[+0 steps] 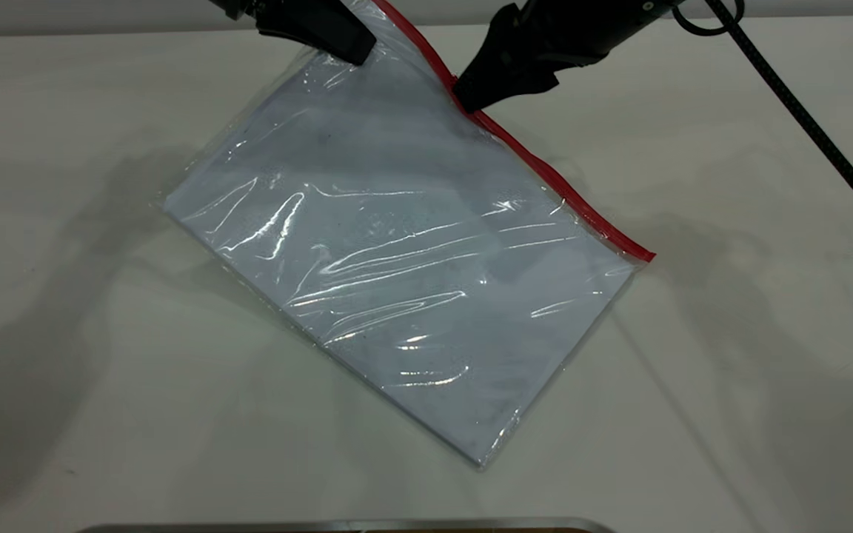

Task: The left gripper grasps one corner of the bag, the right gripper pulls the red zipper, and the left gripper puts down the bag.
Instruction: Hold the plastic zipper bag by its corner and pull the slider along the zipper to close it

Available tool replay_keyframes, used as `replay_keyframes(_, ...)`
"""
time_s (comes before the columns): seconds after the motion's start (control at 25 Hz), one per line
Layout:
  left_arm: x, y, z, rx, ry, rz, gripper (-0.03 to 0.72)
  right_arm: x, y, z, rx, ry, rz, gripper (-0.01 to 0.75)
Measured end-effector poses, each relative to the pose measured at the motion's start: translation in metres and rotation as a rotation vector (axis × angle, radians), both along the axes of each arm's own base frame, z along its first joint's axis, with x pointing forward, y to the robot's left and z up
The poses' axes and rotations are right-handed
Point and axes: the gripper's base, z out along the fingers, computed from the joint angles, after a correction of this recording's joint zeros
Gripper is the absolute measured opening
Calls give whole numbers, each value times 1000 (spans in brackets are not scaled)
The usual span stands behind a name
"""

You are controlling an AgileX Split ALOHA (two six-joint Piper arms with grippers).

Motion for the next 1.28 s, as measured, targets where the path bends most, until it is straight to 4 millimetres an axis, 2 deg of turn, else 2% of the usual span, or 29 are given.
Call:
replay_keyframes(0.12, 0, -1, 2, -25, 11, 3, 53, 1, 1, 1, 10, -10, -2, 516)
replay_keyframes(0.28, 0, -2, 3, -41, 14, 8, 53, 1, 1, 1, 10, -13, 0, 472)
replay_keyframes(0.4, 0, -3, 3, -42, 14, 9, 53, 1, 1, 1, 12, -13, -2, 409)
replay_keyframes(0.72, 0, -3, 3, -42, 14, 9, 53, 1, 2, 3, 43, -2, -15, 185)
replay_keyframes(1.08, 1, -4, 5, -62, 18, 20, 53, 1, 3, 3, 46, -10, -9, 148)
replay_keyframes(1.28, 1, -4, 5, -67, 20, 20, 53, 2, 2, 3, 44, -11, -12, 51)
